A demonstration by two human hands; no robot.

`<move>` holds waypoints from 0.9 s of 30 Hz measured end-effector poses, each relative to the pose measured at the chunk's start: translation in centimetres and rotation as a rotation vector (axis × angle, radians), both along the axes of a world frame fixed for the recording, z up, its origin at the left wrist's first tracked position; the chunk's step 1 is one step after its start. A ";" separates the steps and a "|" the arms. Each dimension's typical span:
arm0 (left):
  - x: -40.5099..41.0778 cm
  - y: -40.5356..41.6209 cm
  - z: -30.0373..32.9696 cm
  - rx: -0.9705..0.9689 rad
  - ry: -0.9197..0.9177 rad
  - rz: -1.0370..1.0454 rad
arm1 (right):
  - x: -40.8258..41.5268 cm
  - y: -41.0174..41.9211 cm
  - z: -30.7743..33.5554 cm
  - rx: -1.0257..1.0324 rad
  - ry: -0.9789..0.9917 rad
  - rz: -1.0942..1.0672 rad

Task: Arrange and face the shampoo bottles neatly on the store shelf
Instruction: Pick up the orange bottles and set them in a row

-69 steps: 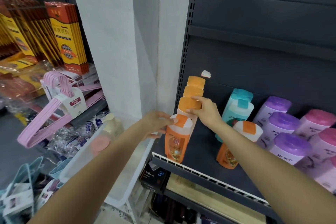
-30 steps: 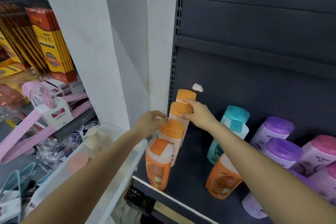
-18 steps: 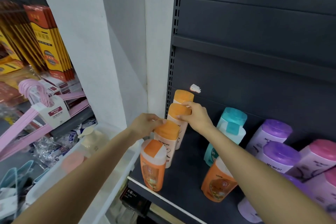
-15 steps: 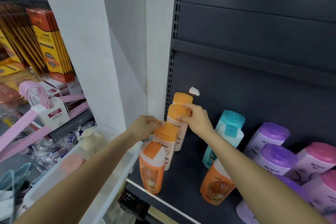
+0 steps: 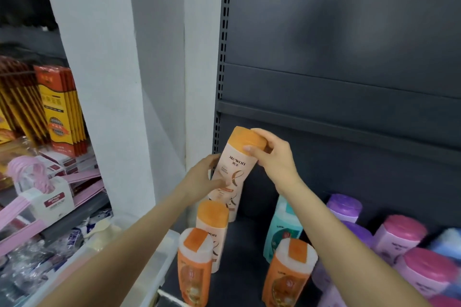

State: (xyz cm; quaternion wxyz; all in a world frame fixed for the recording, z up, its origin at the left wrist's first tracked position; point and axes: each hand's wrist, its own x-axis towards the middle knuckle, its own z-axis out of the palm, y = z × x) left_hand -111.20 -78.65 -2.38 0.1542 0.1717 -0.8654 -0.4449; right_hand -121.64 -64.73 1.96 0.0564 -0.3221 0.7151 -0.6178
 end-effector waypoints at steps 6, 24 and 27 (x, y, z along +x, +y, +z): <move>-1.0 -0.2 1.5 -0.089 0.110 0.005 | 0.5 1.9 1.2 -0.165 -0.109 0.066; -0.2 -0.6 3.1 -0.512 0.120 0.031 | 0.6 2.4 1.9 -0.283 -0.264 -0.054; 0.6 -1.8 3.5 -0.364 0.050 -0.103 | 0.2 3.2 1.9 -0.305 -0.284 0.047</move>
